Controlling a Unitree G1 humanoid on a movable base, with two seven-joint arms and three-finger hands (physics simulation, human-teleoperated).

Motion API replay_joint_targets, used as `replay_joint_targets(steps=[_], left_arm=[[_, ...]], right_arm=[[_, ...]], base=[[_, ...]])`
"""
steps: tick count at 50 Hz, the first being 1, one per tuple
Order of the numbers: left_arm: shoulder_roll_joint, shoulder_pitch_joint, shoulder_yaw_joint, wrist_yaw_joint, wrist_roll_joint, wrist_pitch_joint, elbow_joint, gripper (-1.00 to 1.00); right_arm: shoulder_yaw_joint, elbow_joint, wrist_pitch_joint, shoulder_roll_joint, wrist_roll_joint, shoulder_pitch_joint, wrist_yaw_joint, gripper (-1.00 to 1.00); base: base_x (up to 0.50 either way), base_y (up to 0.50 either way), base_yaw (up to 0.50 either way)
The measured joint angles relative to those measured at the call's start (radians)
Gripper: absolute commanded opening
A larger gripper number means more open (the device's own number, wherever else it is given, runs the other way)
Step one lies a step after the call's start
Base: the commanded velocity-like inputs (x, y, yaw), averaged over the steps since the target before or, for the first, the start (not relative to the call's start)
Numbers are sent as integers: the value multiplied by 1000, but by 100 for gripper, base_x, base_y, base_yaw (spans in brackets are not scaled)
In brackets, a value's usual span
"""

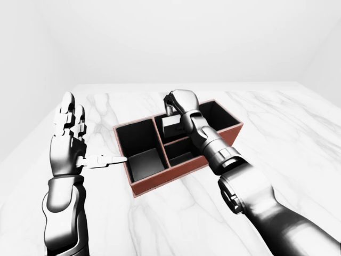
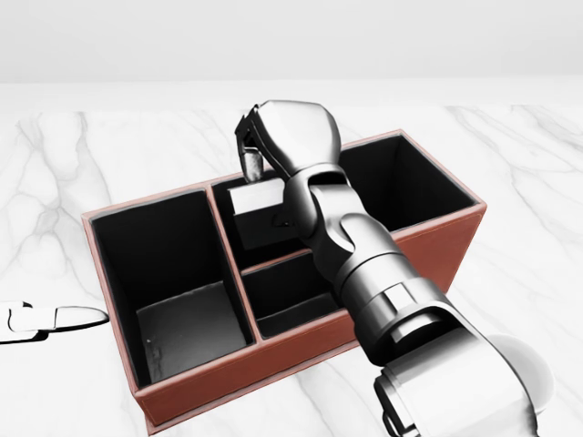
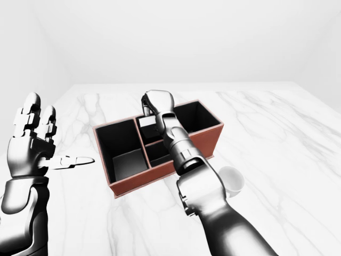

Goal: Pick up the book and place it in the front compartment of the caddy.

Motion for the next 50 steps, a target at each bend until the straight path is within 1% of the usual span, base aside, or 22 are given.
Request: replay_joint_targets(steps=[50], left_arm=[[-1, -2, -1, -3, 0, 0, -4, 99]], right_arm=[[2, 53, 0, 21, -2, 9, -84, -100]], base=[[0, 0, 0]])
